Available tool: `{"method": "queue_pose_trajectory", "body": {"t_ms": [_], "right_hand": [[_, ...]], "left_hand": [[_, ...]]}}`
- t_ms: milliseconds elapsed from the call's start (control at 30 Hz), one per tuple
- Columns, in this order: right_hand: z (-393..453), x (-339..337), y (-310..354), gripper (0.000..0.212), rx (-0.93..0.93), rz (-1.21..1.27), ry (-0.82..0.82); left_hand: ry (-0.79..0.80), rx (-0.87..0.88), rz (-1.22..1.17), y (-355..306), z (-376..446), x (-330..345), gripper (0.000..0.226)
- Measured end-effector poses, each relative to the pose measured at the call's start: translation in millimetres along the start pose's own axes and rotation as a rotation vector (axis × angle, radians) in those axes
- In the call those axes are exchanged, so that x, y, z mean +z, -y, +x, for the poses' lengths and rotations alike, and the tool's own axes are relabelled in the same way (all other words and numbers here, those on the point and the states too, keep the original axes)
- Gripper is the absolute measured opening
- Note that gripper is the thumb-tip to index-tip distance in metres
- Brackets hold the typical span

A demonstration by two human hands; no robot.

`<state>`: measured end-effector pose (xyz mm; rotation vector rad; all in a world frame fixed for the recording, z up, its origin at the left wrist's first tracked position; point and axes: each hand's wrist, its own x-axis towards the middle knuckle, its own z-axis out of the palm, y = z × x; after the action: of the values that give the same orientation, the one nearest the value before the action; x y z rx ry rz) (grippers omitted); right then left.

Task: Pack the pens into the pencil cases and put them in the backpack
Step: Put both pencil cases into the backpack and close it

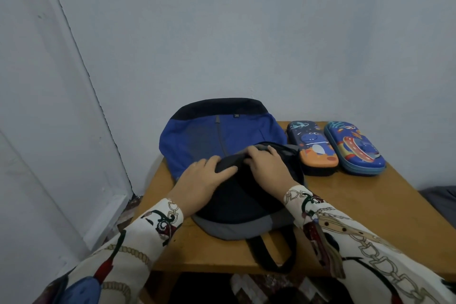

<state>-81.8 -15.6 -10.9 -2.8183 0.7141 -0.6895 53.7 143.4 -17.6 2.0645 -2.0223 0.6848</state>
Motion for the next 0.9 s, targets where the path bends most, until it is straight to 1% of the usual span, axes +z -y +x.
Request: {"method": "queue_pose_trajectory", "body": {"t_ms": [33, 100, 133, 167, 200, 267, 300, 333, 367, 400, 467, 533, 600, 700, 800, 900], "right_hand": [[1.0, -0.6, -3.4, 0.021, -0.007, 0.014, -0.095], [0.9, -6.3, -14.1, 0.026, 0.023, 0.022, -0.300], [-1.1, -10.3, -21.6, 0.028, 0.065, 0.012, -0.380], [-4.0, -13.8, -30.4, 0.030, 0.134, -0.009, -0.425], [-7.9, -17.1, -39.4, 0.031, 0.238, -0.038, -0.436], [-13.9, -22.3, -57.1, 0.037, 0.542, -0.074, -0.350], [-16.0, -24.9, -64.0, 0.041, 0.699, -0.076, -0.292], [-16.4, -27.1, -69.8, 0.043, 0.817, -0.059, -0.240], [-16.7, -28.9, -74.4, 0.047, 0.888, -0.038, -0.200], [-15.9, -30.2, -78.5, 0.053, 0.923, -0.024, -0.158], [-13.1, -32.4, -84.9, 0.070, 0.945, -0.045, -0.044], [-11.2, -34.7, -89.2, 0.088, 0.948, -0.105, 0.054], [-10.5, -35.9, -94.4, 0.097, 0.943, -0.145, 0.094], [-10.9, -35.3, -99.2, 0.102, 0.926, -0.134, 0.122], [-13.3, -36.4, -98.3, 0.097, 0.917, -0.036, 0.110], [-21.9, -42.6, -95.8, 0.087, 0.877, 0.048, 0.039]], "left_hand": [[0.006, -0.058, -0.105, 0.8, 2.9, -2.2, 0.047], [0.017, -0.228, -0.375, 6.0, 12.0, -3.7, 0.042], [0.027, -0.327, -0.505, 9.9, 17.4, -3.7, 0.041], [0.035, -0.425, -0.627, 14.6, 22.6, -3.2, 0.039], [0.043, -0.506, -0.717, 18.7, 27.0, -2.7, 0.037], [0.097, -0.600, -0.766, 25.8, 32.8, 0.1, 0.034], [0.136, -0.610, -0.749, 27.3, 34.7, 1.5, 0.033], [0.181, -0.604, -0.709, 27.1, 35.8, 2.6, 0.032], [0.241, -0.581, -0.627, 26.1, 36.8, 3.4, 0.035], [0.323, -0.544, -0.492, 24.1, 37.4, 3.5, 0.043], [0.488, -0.470, -0.206, 19.5, 37.4, 5.7, 0.067], [0.567, -0.442, -0.123, 15.2, 36.4, 11.0, 0.082], [0.570, -0.445, -0.129, 14.0, 35.6, 15.8, 0.085], [0.532, -0.445, -0.144, 14.7, 36.4, 19.0, 0.075], [0.515, -0.444, -0.120, 14.2, 36.0, 20.5, 0.064], [0.512, -0.464, -0.130, 12.8, 34.8, 21.1, 0.057]]}}
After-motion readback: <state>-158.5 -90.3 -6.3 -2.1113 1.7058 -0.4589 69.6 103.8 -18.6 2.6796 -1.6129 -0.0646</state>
